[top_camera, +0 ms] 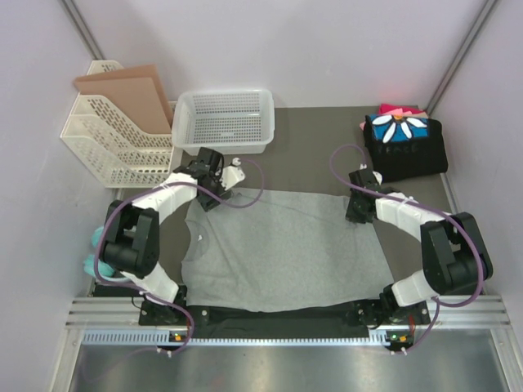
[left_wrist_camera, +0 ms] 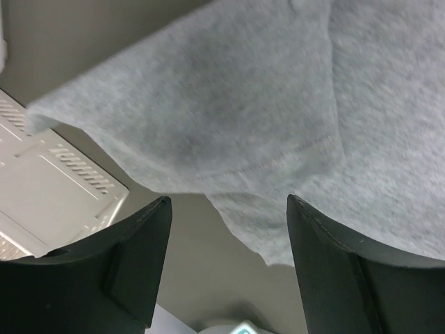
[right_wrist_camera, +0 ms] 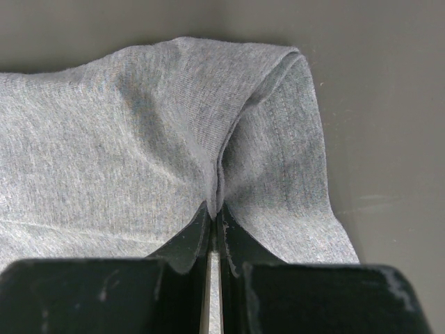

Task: Fold and stack the t-shirts
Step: Flatten out the tshirt

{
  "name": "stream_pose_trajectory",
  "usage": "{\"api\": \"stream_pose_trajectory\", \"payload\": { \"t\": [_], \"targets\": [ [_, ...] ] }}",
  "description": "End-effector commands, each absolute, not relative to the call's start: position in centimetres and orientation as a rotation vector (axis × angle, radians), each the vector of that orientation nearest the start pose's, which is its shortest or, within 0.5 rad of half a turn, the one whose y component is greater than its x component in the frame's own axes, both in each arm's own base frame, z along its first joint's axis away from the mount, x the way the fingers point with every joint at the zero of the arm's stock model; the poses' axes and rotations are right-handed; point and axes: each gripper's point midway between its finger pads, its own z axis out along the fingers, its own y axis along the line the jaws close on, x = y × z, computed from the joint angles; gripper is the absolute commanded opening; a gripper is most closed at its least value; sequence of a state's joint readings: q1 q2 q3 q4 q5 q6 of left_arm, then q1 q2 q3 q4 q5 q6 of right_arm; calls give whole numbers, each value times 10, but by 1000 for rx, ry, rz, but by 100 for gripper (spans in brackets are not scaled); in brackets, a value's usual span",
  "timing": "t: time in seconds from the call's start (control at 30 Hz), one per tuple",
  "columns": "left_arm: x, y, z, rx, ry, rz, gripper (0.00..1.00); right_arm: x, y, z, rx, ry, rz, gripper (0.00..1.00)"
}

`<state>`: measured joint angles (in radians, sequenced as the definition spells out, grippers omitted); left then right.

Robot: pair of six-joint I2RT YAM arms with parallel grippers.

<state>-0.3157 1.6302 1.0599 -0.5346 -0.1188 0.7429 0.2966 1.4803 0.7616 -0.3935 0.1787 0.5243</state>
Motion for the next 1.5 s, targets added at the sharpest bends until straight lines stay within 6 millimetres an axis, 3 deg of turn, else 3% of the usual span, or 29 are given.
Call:
{"api": "stream_pose_trajectory", "payload": {
  "t": [0.0,0.1,0.4,0.53,0.83,1.23,1.47],
  "targets": [
    [384,-75,79,1248,2275,306,72,300,79,33,352,2586,48,0],
    [391,-67,77,1249,2262,338,72,300,78,34,347,2587,42,0],
    [412,14,76,1020,2398,325,70,298,75,35,345,2585,37,0],
    [411,14,69,1019,2410,301,69,299,76,35,352,2585,45,0],
    [415,-6,56,984,2438,138,67,297,75,37,359,2584,40,0],
    [434,-6,40,968,2456,126,65,295,74,40,358,2577,38,0],
    [436,-6,24,970,2487,112,61,294,73,42,360,2572,33,0]
  ]
}}
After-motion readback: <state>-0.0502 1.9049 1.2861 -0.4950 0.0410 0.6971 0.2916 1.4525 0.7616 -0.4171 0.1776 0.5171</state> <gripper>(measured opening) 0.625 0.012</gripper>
